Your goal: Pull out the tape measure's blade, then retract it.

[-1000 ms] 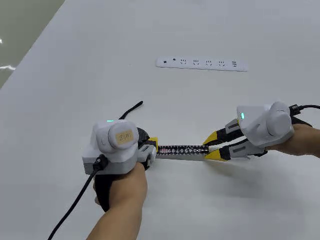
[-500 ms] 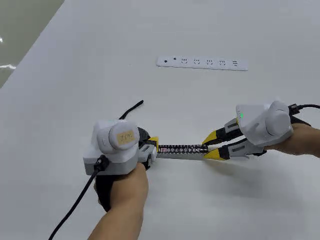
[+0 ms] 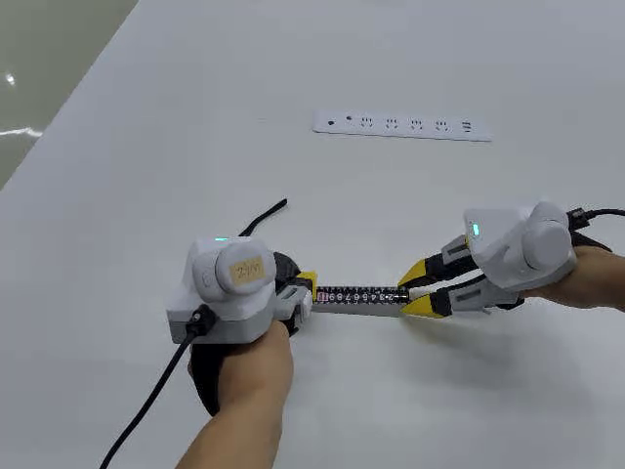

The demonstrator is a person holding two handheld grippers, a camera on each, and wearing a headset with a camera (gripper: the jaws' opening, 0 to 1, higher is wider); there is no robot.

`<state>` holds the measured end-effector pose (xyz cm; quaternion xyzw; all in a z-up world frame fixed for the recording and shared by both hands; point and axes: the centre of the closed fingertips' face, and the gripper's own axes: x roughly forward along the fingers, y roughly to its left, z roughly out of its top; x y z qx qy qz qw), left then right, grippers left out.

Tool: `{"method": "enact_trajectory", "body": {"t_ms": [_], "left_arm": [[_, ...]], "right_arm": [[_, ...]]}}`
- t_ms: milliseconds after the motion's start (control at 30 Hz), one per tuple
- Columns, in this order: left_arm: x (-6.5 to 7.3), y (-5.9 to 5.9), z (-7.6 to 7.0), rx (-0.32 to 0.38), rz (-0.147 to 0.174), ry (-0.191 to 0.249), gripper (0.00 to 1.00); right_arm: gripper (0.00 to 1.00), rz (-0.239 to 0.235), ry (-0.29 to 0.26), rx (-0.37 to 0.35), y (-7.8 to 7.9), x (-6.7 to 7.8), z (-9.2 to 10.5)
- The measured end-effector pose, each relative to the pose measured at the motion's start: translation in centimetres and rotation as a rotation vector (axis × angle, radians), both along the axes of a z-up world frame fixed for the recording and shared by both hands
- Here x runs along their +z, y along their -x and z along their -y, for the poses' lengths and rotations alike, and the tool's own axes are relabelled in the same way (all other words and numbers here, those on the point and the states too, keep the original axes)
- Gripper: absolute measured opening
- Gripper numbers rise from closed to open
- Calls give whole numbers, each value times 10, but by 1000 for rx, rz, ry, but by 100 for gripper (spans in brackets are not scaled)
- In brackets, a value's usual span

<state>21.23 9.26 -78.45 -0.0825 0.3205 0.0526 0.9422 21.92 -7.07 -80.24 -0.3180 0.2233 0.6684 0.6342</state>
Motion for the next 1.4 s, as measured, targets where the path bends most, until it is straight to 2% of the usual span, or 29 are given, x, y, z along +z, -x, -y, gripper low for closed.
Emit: {"method": "enact_trajectory", "body": {"t_ms": [733, 1400], "left_arm": [[1, 0, -2, -3, -3, 34, 62], [0, 0, -4, -4, -5, 46, 62]], "right_arm": [[14, -2, 0, 0, 0, -2, -4], [14, -7, -15, 9, 0, -3, -17]]}}
